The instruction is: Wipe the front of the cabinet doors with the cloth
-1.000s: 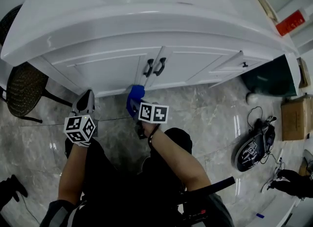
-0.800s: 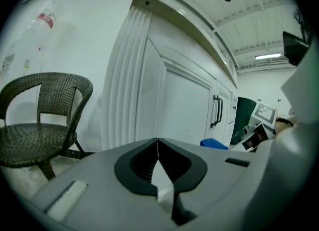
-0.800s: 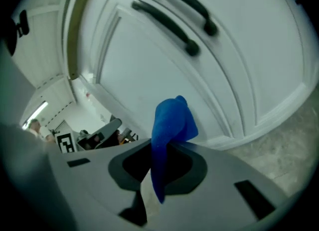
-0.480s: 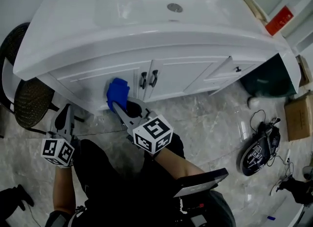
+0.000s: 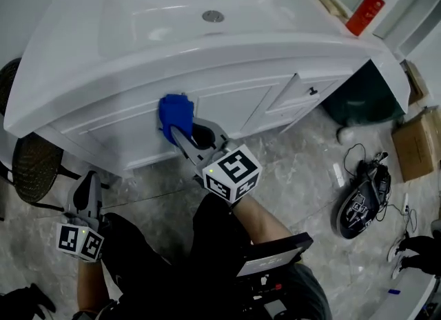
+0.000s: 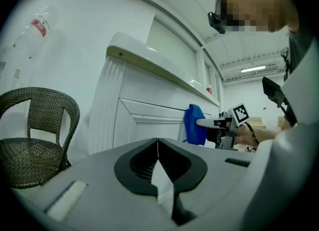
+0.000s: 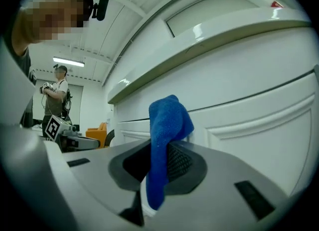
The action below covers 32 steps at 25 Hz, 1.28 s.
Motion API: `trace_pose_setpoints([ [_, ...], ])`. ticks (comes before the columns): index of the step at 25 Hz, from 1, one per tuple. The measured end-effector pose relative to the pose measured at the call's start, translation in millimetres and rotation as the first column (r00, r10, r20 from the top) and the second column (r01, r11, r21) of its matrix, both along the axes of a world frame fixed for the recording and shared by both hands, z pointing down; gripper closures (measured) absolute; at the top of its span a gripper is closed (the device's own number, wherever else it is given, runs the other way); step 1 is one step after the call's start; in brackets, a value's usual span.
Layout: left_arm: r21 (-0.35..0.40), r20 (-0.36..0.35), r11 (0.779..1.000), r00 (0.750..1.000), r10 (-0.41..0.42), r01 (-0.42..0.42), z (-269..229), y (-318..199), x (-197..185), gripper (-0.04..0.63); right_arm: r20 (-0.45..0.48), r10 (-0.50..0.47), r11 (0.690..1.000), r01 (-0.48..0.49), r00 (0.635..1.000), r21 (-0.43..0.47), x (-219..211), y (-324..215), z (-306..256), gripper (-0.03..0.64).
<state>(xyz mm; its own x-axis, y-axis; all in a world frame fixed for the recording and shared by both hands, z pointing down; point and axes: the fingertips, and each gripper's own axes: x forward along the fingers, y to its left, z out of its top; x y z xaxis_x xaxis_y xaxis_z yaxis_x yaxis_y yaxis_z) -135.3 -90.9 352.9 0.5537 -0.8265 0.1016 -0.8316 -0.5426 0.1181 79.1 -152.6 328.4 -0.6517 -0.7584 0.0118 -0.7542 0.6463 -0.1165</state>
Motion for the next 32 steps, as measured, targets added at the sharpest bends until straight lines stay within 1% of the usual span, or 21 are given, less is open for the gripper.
trace_pose_setpoints([
  [3, 0.001, 0.019, 1.0, 1.0, 0.024, -0.024, -1.0, 3.2, 10.1, 0.592, -0.029, 0.037, 0.999, -0.037, 0.999, 0.007, 21.8, -7.0, -2.0, 0.565],
  [9, 0.005, 0.028, 0.999, 0.999, 0.035, -0.035, -7.1, 6.4, 23.6, 0.592, -0.025, 0.147, 0.989, -0.146, 0.989, 0.027, 78.6, -18.4, -11.2, 0.566],
  [12, -0.005, 0.036, 0.999, 0.998, 0.044, -0.044, -4.9, 10.9, 32.3, 0.592, -0.029, 0.225, 0.974, -0.224, 0.974, 0.017, 117.6, -26.2, -9.0, 0.566],
  [17, -0.019, 0.034, 0.998, 0.998, 0.054, -0.053, 0.1, 12.1, 45.0, 0.592, 0.003, 0.342, 0.94, -0.342, 0.94, -0.013, 186.6, -32.2, -6.0, 0.565],
  [21, -0.03, 0.015, 0.997, 0.998, 0.065, -0.065, 1.9, 9.3, 53.2, 0.592, 0.009, 0.44, 0.898, -0.44, 0.898, -0.026, 237.0, -31.7, -4.0, 0.566],
  [26, -0.044, -0.012, 0.995, 0.996, 0.087, -0.088, 6.3, 9.8, 62.6, 0.592, 0.016, 0.566, 0.822, -0.563, 0.824, -0.081, 296.8, -29.8, 3.6, 0.566],
  [30, -0.039, -0.014, 0.993, 0.994, 0.111, -0.112, 4.9, 10.4, 71.3, 0.592, 0.007, 0.65, 0.754, -0.644, 0.76, -0.128, 329.6, -19.3, 8.9, 0.566],
  [32, -0.038, -0.017, 0.992, 0.992, 0.121, -0.122, 4.9, 11.3, 74.3, 0.592, 0.012, 0.67, 0.737, -0.663, 0.742, -0.133, 335.9, -11.0, 7.2, 0.566],
])
